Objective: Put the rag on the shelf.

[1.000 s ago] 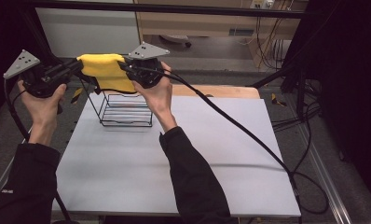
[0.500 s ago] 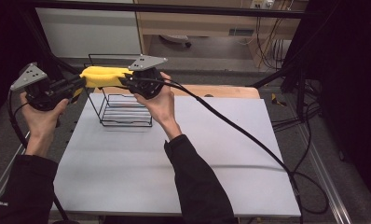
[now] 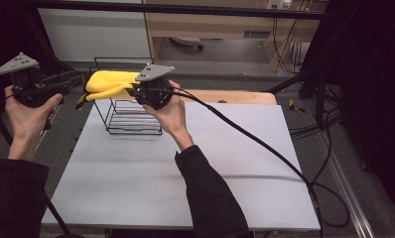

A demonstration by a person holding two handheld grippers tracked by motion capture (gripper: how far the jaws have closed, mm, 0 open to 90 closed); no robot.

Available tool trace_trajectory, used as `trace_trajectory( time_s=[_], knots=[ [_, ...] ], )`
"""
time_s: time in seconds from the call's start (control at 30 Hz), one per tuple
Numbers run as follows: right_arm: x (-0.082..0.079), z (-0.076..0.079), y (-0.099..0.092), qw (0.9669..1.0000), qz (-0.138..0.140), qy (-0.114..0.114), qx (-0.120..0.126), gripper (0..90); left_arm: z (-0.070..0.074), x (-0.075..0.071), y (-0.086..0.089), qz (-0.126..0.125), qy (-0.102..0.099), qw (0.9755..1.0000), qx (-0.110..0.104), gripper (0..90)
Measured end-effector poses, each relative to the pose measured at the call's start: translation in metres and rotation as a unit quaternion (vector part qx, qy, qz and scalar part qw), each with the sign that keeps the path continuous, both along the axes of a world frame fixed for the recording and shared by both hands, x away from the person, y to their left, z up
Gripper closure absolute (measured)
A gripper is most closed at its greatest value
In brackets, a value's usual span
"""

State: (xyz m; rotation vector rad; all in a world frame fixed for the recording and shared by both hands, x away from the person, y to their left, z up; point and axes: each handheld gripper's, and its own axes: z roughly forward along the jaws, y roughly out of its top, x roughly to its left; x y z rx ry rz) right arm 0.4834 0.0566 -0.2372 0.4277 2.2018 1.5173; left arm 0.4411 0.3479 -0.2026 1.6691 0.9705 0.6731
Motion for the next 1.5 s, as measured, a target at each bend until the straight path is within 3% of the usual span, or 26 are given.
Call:
trace_trajectory(
  time_s=[0.1, 0.27, 0.4, 0.47, 0.57, 0.67, 0.8, 0.9, 1.0, 1.13, 1.37, 1.5],
  knots=[
    [-0.001, -0.001, 0.000, 0.9999, 0.006, -0.001, -0.011, 78.3, -0.007, 0.010, -0.011, -0.019, 0.024, 0.9995, 0.009, 73.3],
    [-0.003, -0.005, -0.002, 0.9997, 0.011, 0.000, -0.022, 75.1, -0.024, 0.014, -0.022, -0.038, 0.046, 0.9971, 0.047, 89.6],
    [-0.004, -0.006, -0.005, 0.9996, 0.013, 0.011, -0.022, 65.5, -0.034, 0.015, -0.025, -0.040, 0.051, 0.9956, 0.067, 89.8],
    [-0.006, -0.005, -0.005, 0.9997, 0.010, 0.015, -0.018, 55.3, -0.037, 0.016, -0.026, -0.042, 0.055, 0.9951, 0.071, 89.8],
    [-0.008, -0.001, -0.006, 0.9997, 0.010, 0.022, -0.001, 51.1, -0.044, 0.018, -0.027, -0.040, 0.061, 0.9947, 0.073, 89.8],
    [-0.006, 0.000, -0.006, 0.9992, 0.006, 0.036, 0.013, 58.3, -0.050, 0.021, -0.028, -0.040, 0.066, 0.9944, 0.072, 89.8],
    [0.001, -0.013, -0.002, 0.9962, -0.008, 0.087, -0.005, 80.7, -0.057, 0.024, -0.029, -0.035, 0.067, 0.9945, 0.073, 89.7],
    [0.007, -0.024, -0.002, 0.9936, -0.017, 0.111, -0.005, 88.4, -0.062, 0.028, -0.029, -0.033, 0.069, 0.9948, 0.068, 89.7],
    [0.013, -0.034, -0.002, 0.9924, -0.033, 0.118, -0.006, 89.2, -0.068, 0.032, -0.029, -0.028, 0.072, 0.9948, 0.066, 89.7],
    [0.019, -0.041, 0.000, 0.9929, -0.042, 0.111, -0.002, 88.3, -0.073, 0.037, -0.028, -0.026, 0.076, 0.9953, 0.054, 89.7],
    [0.021, -0.043, 0.001, 0.9938, -0.047, 0.101, 0.001, 85.5, -0.072, 0.036, -0.027, -0.025, 0.071, 0.9959, 0.049, 89.7],
    [0.013, -0.039, -0.003, 0.9953, -0.037, 0.090, 0.007, 77.5, -0.067, 0.027, -0.025, -0.028, 0.066, 0.9962, 0.049, 86.1]
  ],
)
